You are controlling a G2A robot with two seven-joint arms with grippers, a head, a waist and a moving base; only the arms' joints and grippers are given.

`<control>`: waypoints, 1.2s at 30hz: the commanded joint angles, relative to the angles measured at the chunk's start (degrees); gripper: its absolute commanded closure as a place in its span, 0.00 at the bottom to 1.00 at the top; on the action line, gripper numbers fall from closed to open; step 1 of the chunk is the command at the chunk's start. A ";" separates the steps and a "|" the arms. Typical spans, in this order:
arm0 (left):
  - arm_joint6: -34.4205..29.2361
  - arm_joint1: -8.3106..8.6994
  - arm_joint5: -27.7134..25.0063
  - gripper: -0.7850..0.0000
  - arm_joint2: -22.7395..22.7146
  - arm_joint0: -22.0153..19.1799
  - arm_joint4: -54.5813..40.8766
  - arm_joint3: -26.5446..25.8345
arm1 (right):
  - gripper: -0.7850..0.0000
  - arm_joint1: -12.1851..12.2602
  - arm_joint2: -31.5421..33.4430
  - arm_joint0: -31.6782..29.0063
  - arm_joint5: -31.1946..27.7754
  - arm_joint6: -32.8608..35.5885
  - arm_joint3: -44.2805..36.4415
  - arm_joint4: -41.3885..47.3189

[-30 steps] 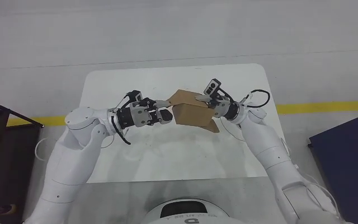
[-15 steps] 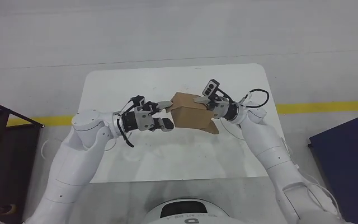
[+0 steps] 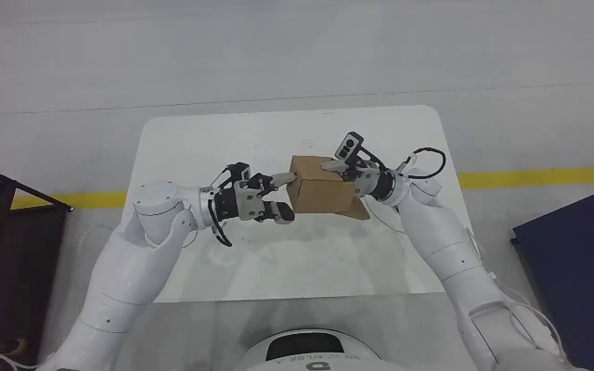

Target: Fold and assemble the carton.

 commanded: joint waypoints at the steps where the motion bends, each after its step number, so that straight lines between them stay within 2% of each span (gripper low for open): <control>1: -0.01 0.04 -0.06 0.32 0.37 0.00 0.39 -0.05 | 1.00 0.01 -0.03 -0.03 -0.12 0.01 0.01 0.07; 11: 0.71 0.23 -0.74 0.35 1.63 0.13 1.17 -0.23 | 1.00 0.07 -0.22 -0.03 -0.01 0.20 0.23 0.81; 20: 1.65 0.37 -1.23 0.35 1.90 0.34 0.93 -0.51 | 1.00 0.18 -0.27 -0.02 0.15 0.59 0.42 1.00; 30: 2.45 0.20 -1.46 0.34 3.51 -1.34 0.85 -0.26 | 1.00 0.31 -0.28 -0.16 -0.09 0.92 0.31 1.19; 34: 2.80 0.17 -1.54 0.31 3.68 -2.06 0.71 0.01 | 1.00 0.35 -0.20 -0.19 -0.19 0.82 0.38 1.45; 36: 2.89 0.24 -1.54 0.24 3.38 -2.16 0.61 0.02 | 1.00 0.36 -0.17 -0.14 -0.25 0.79 0.44 1.55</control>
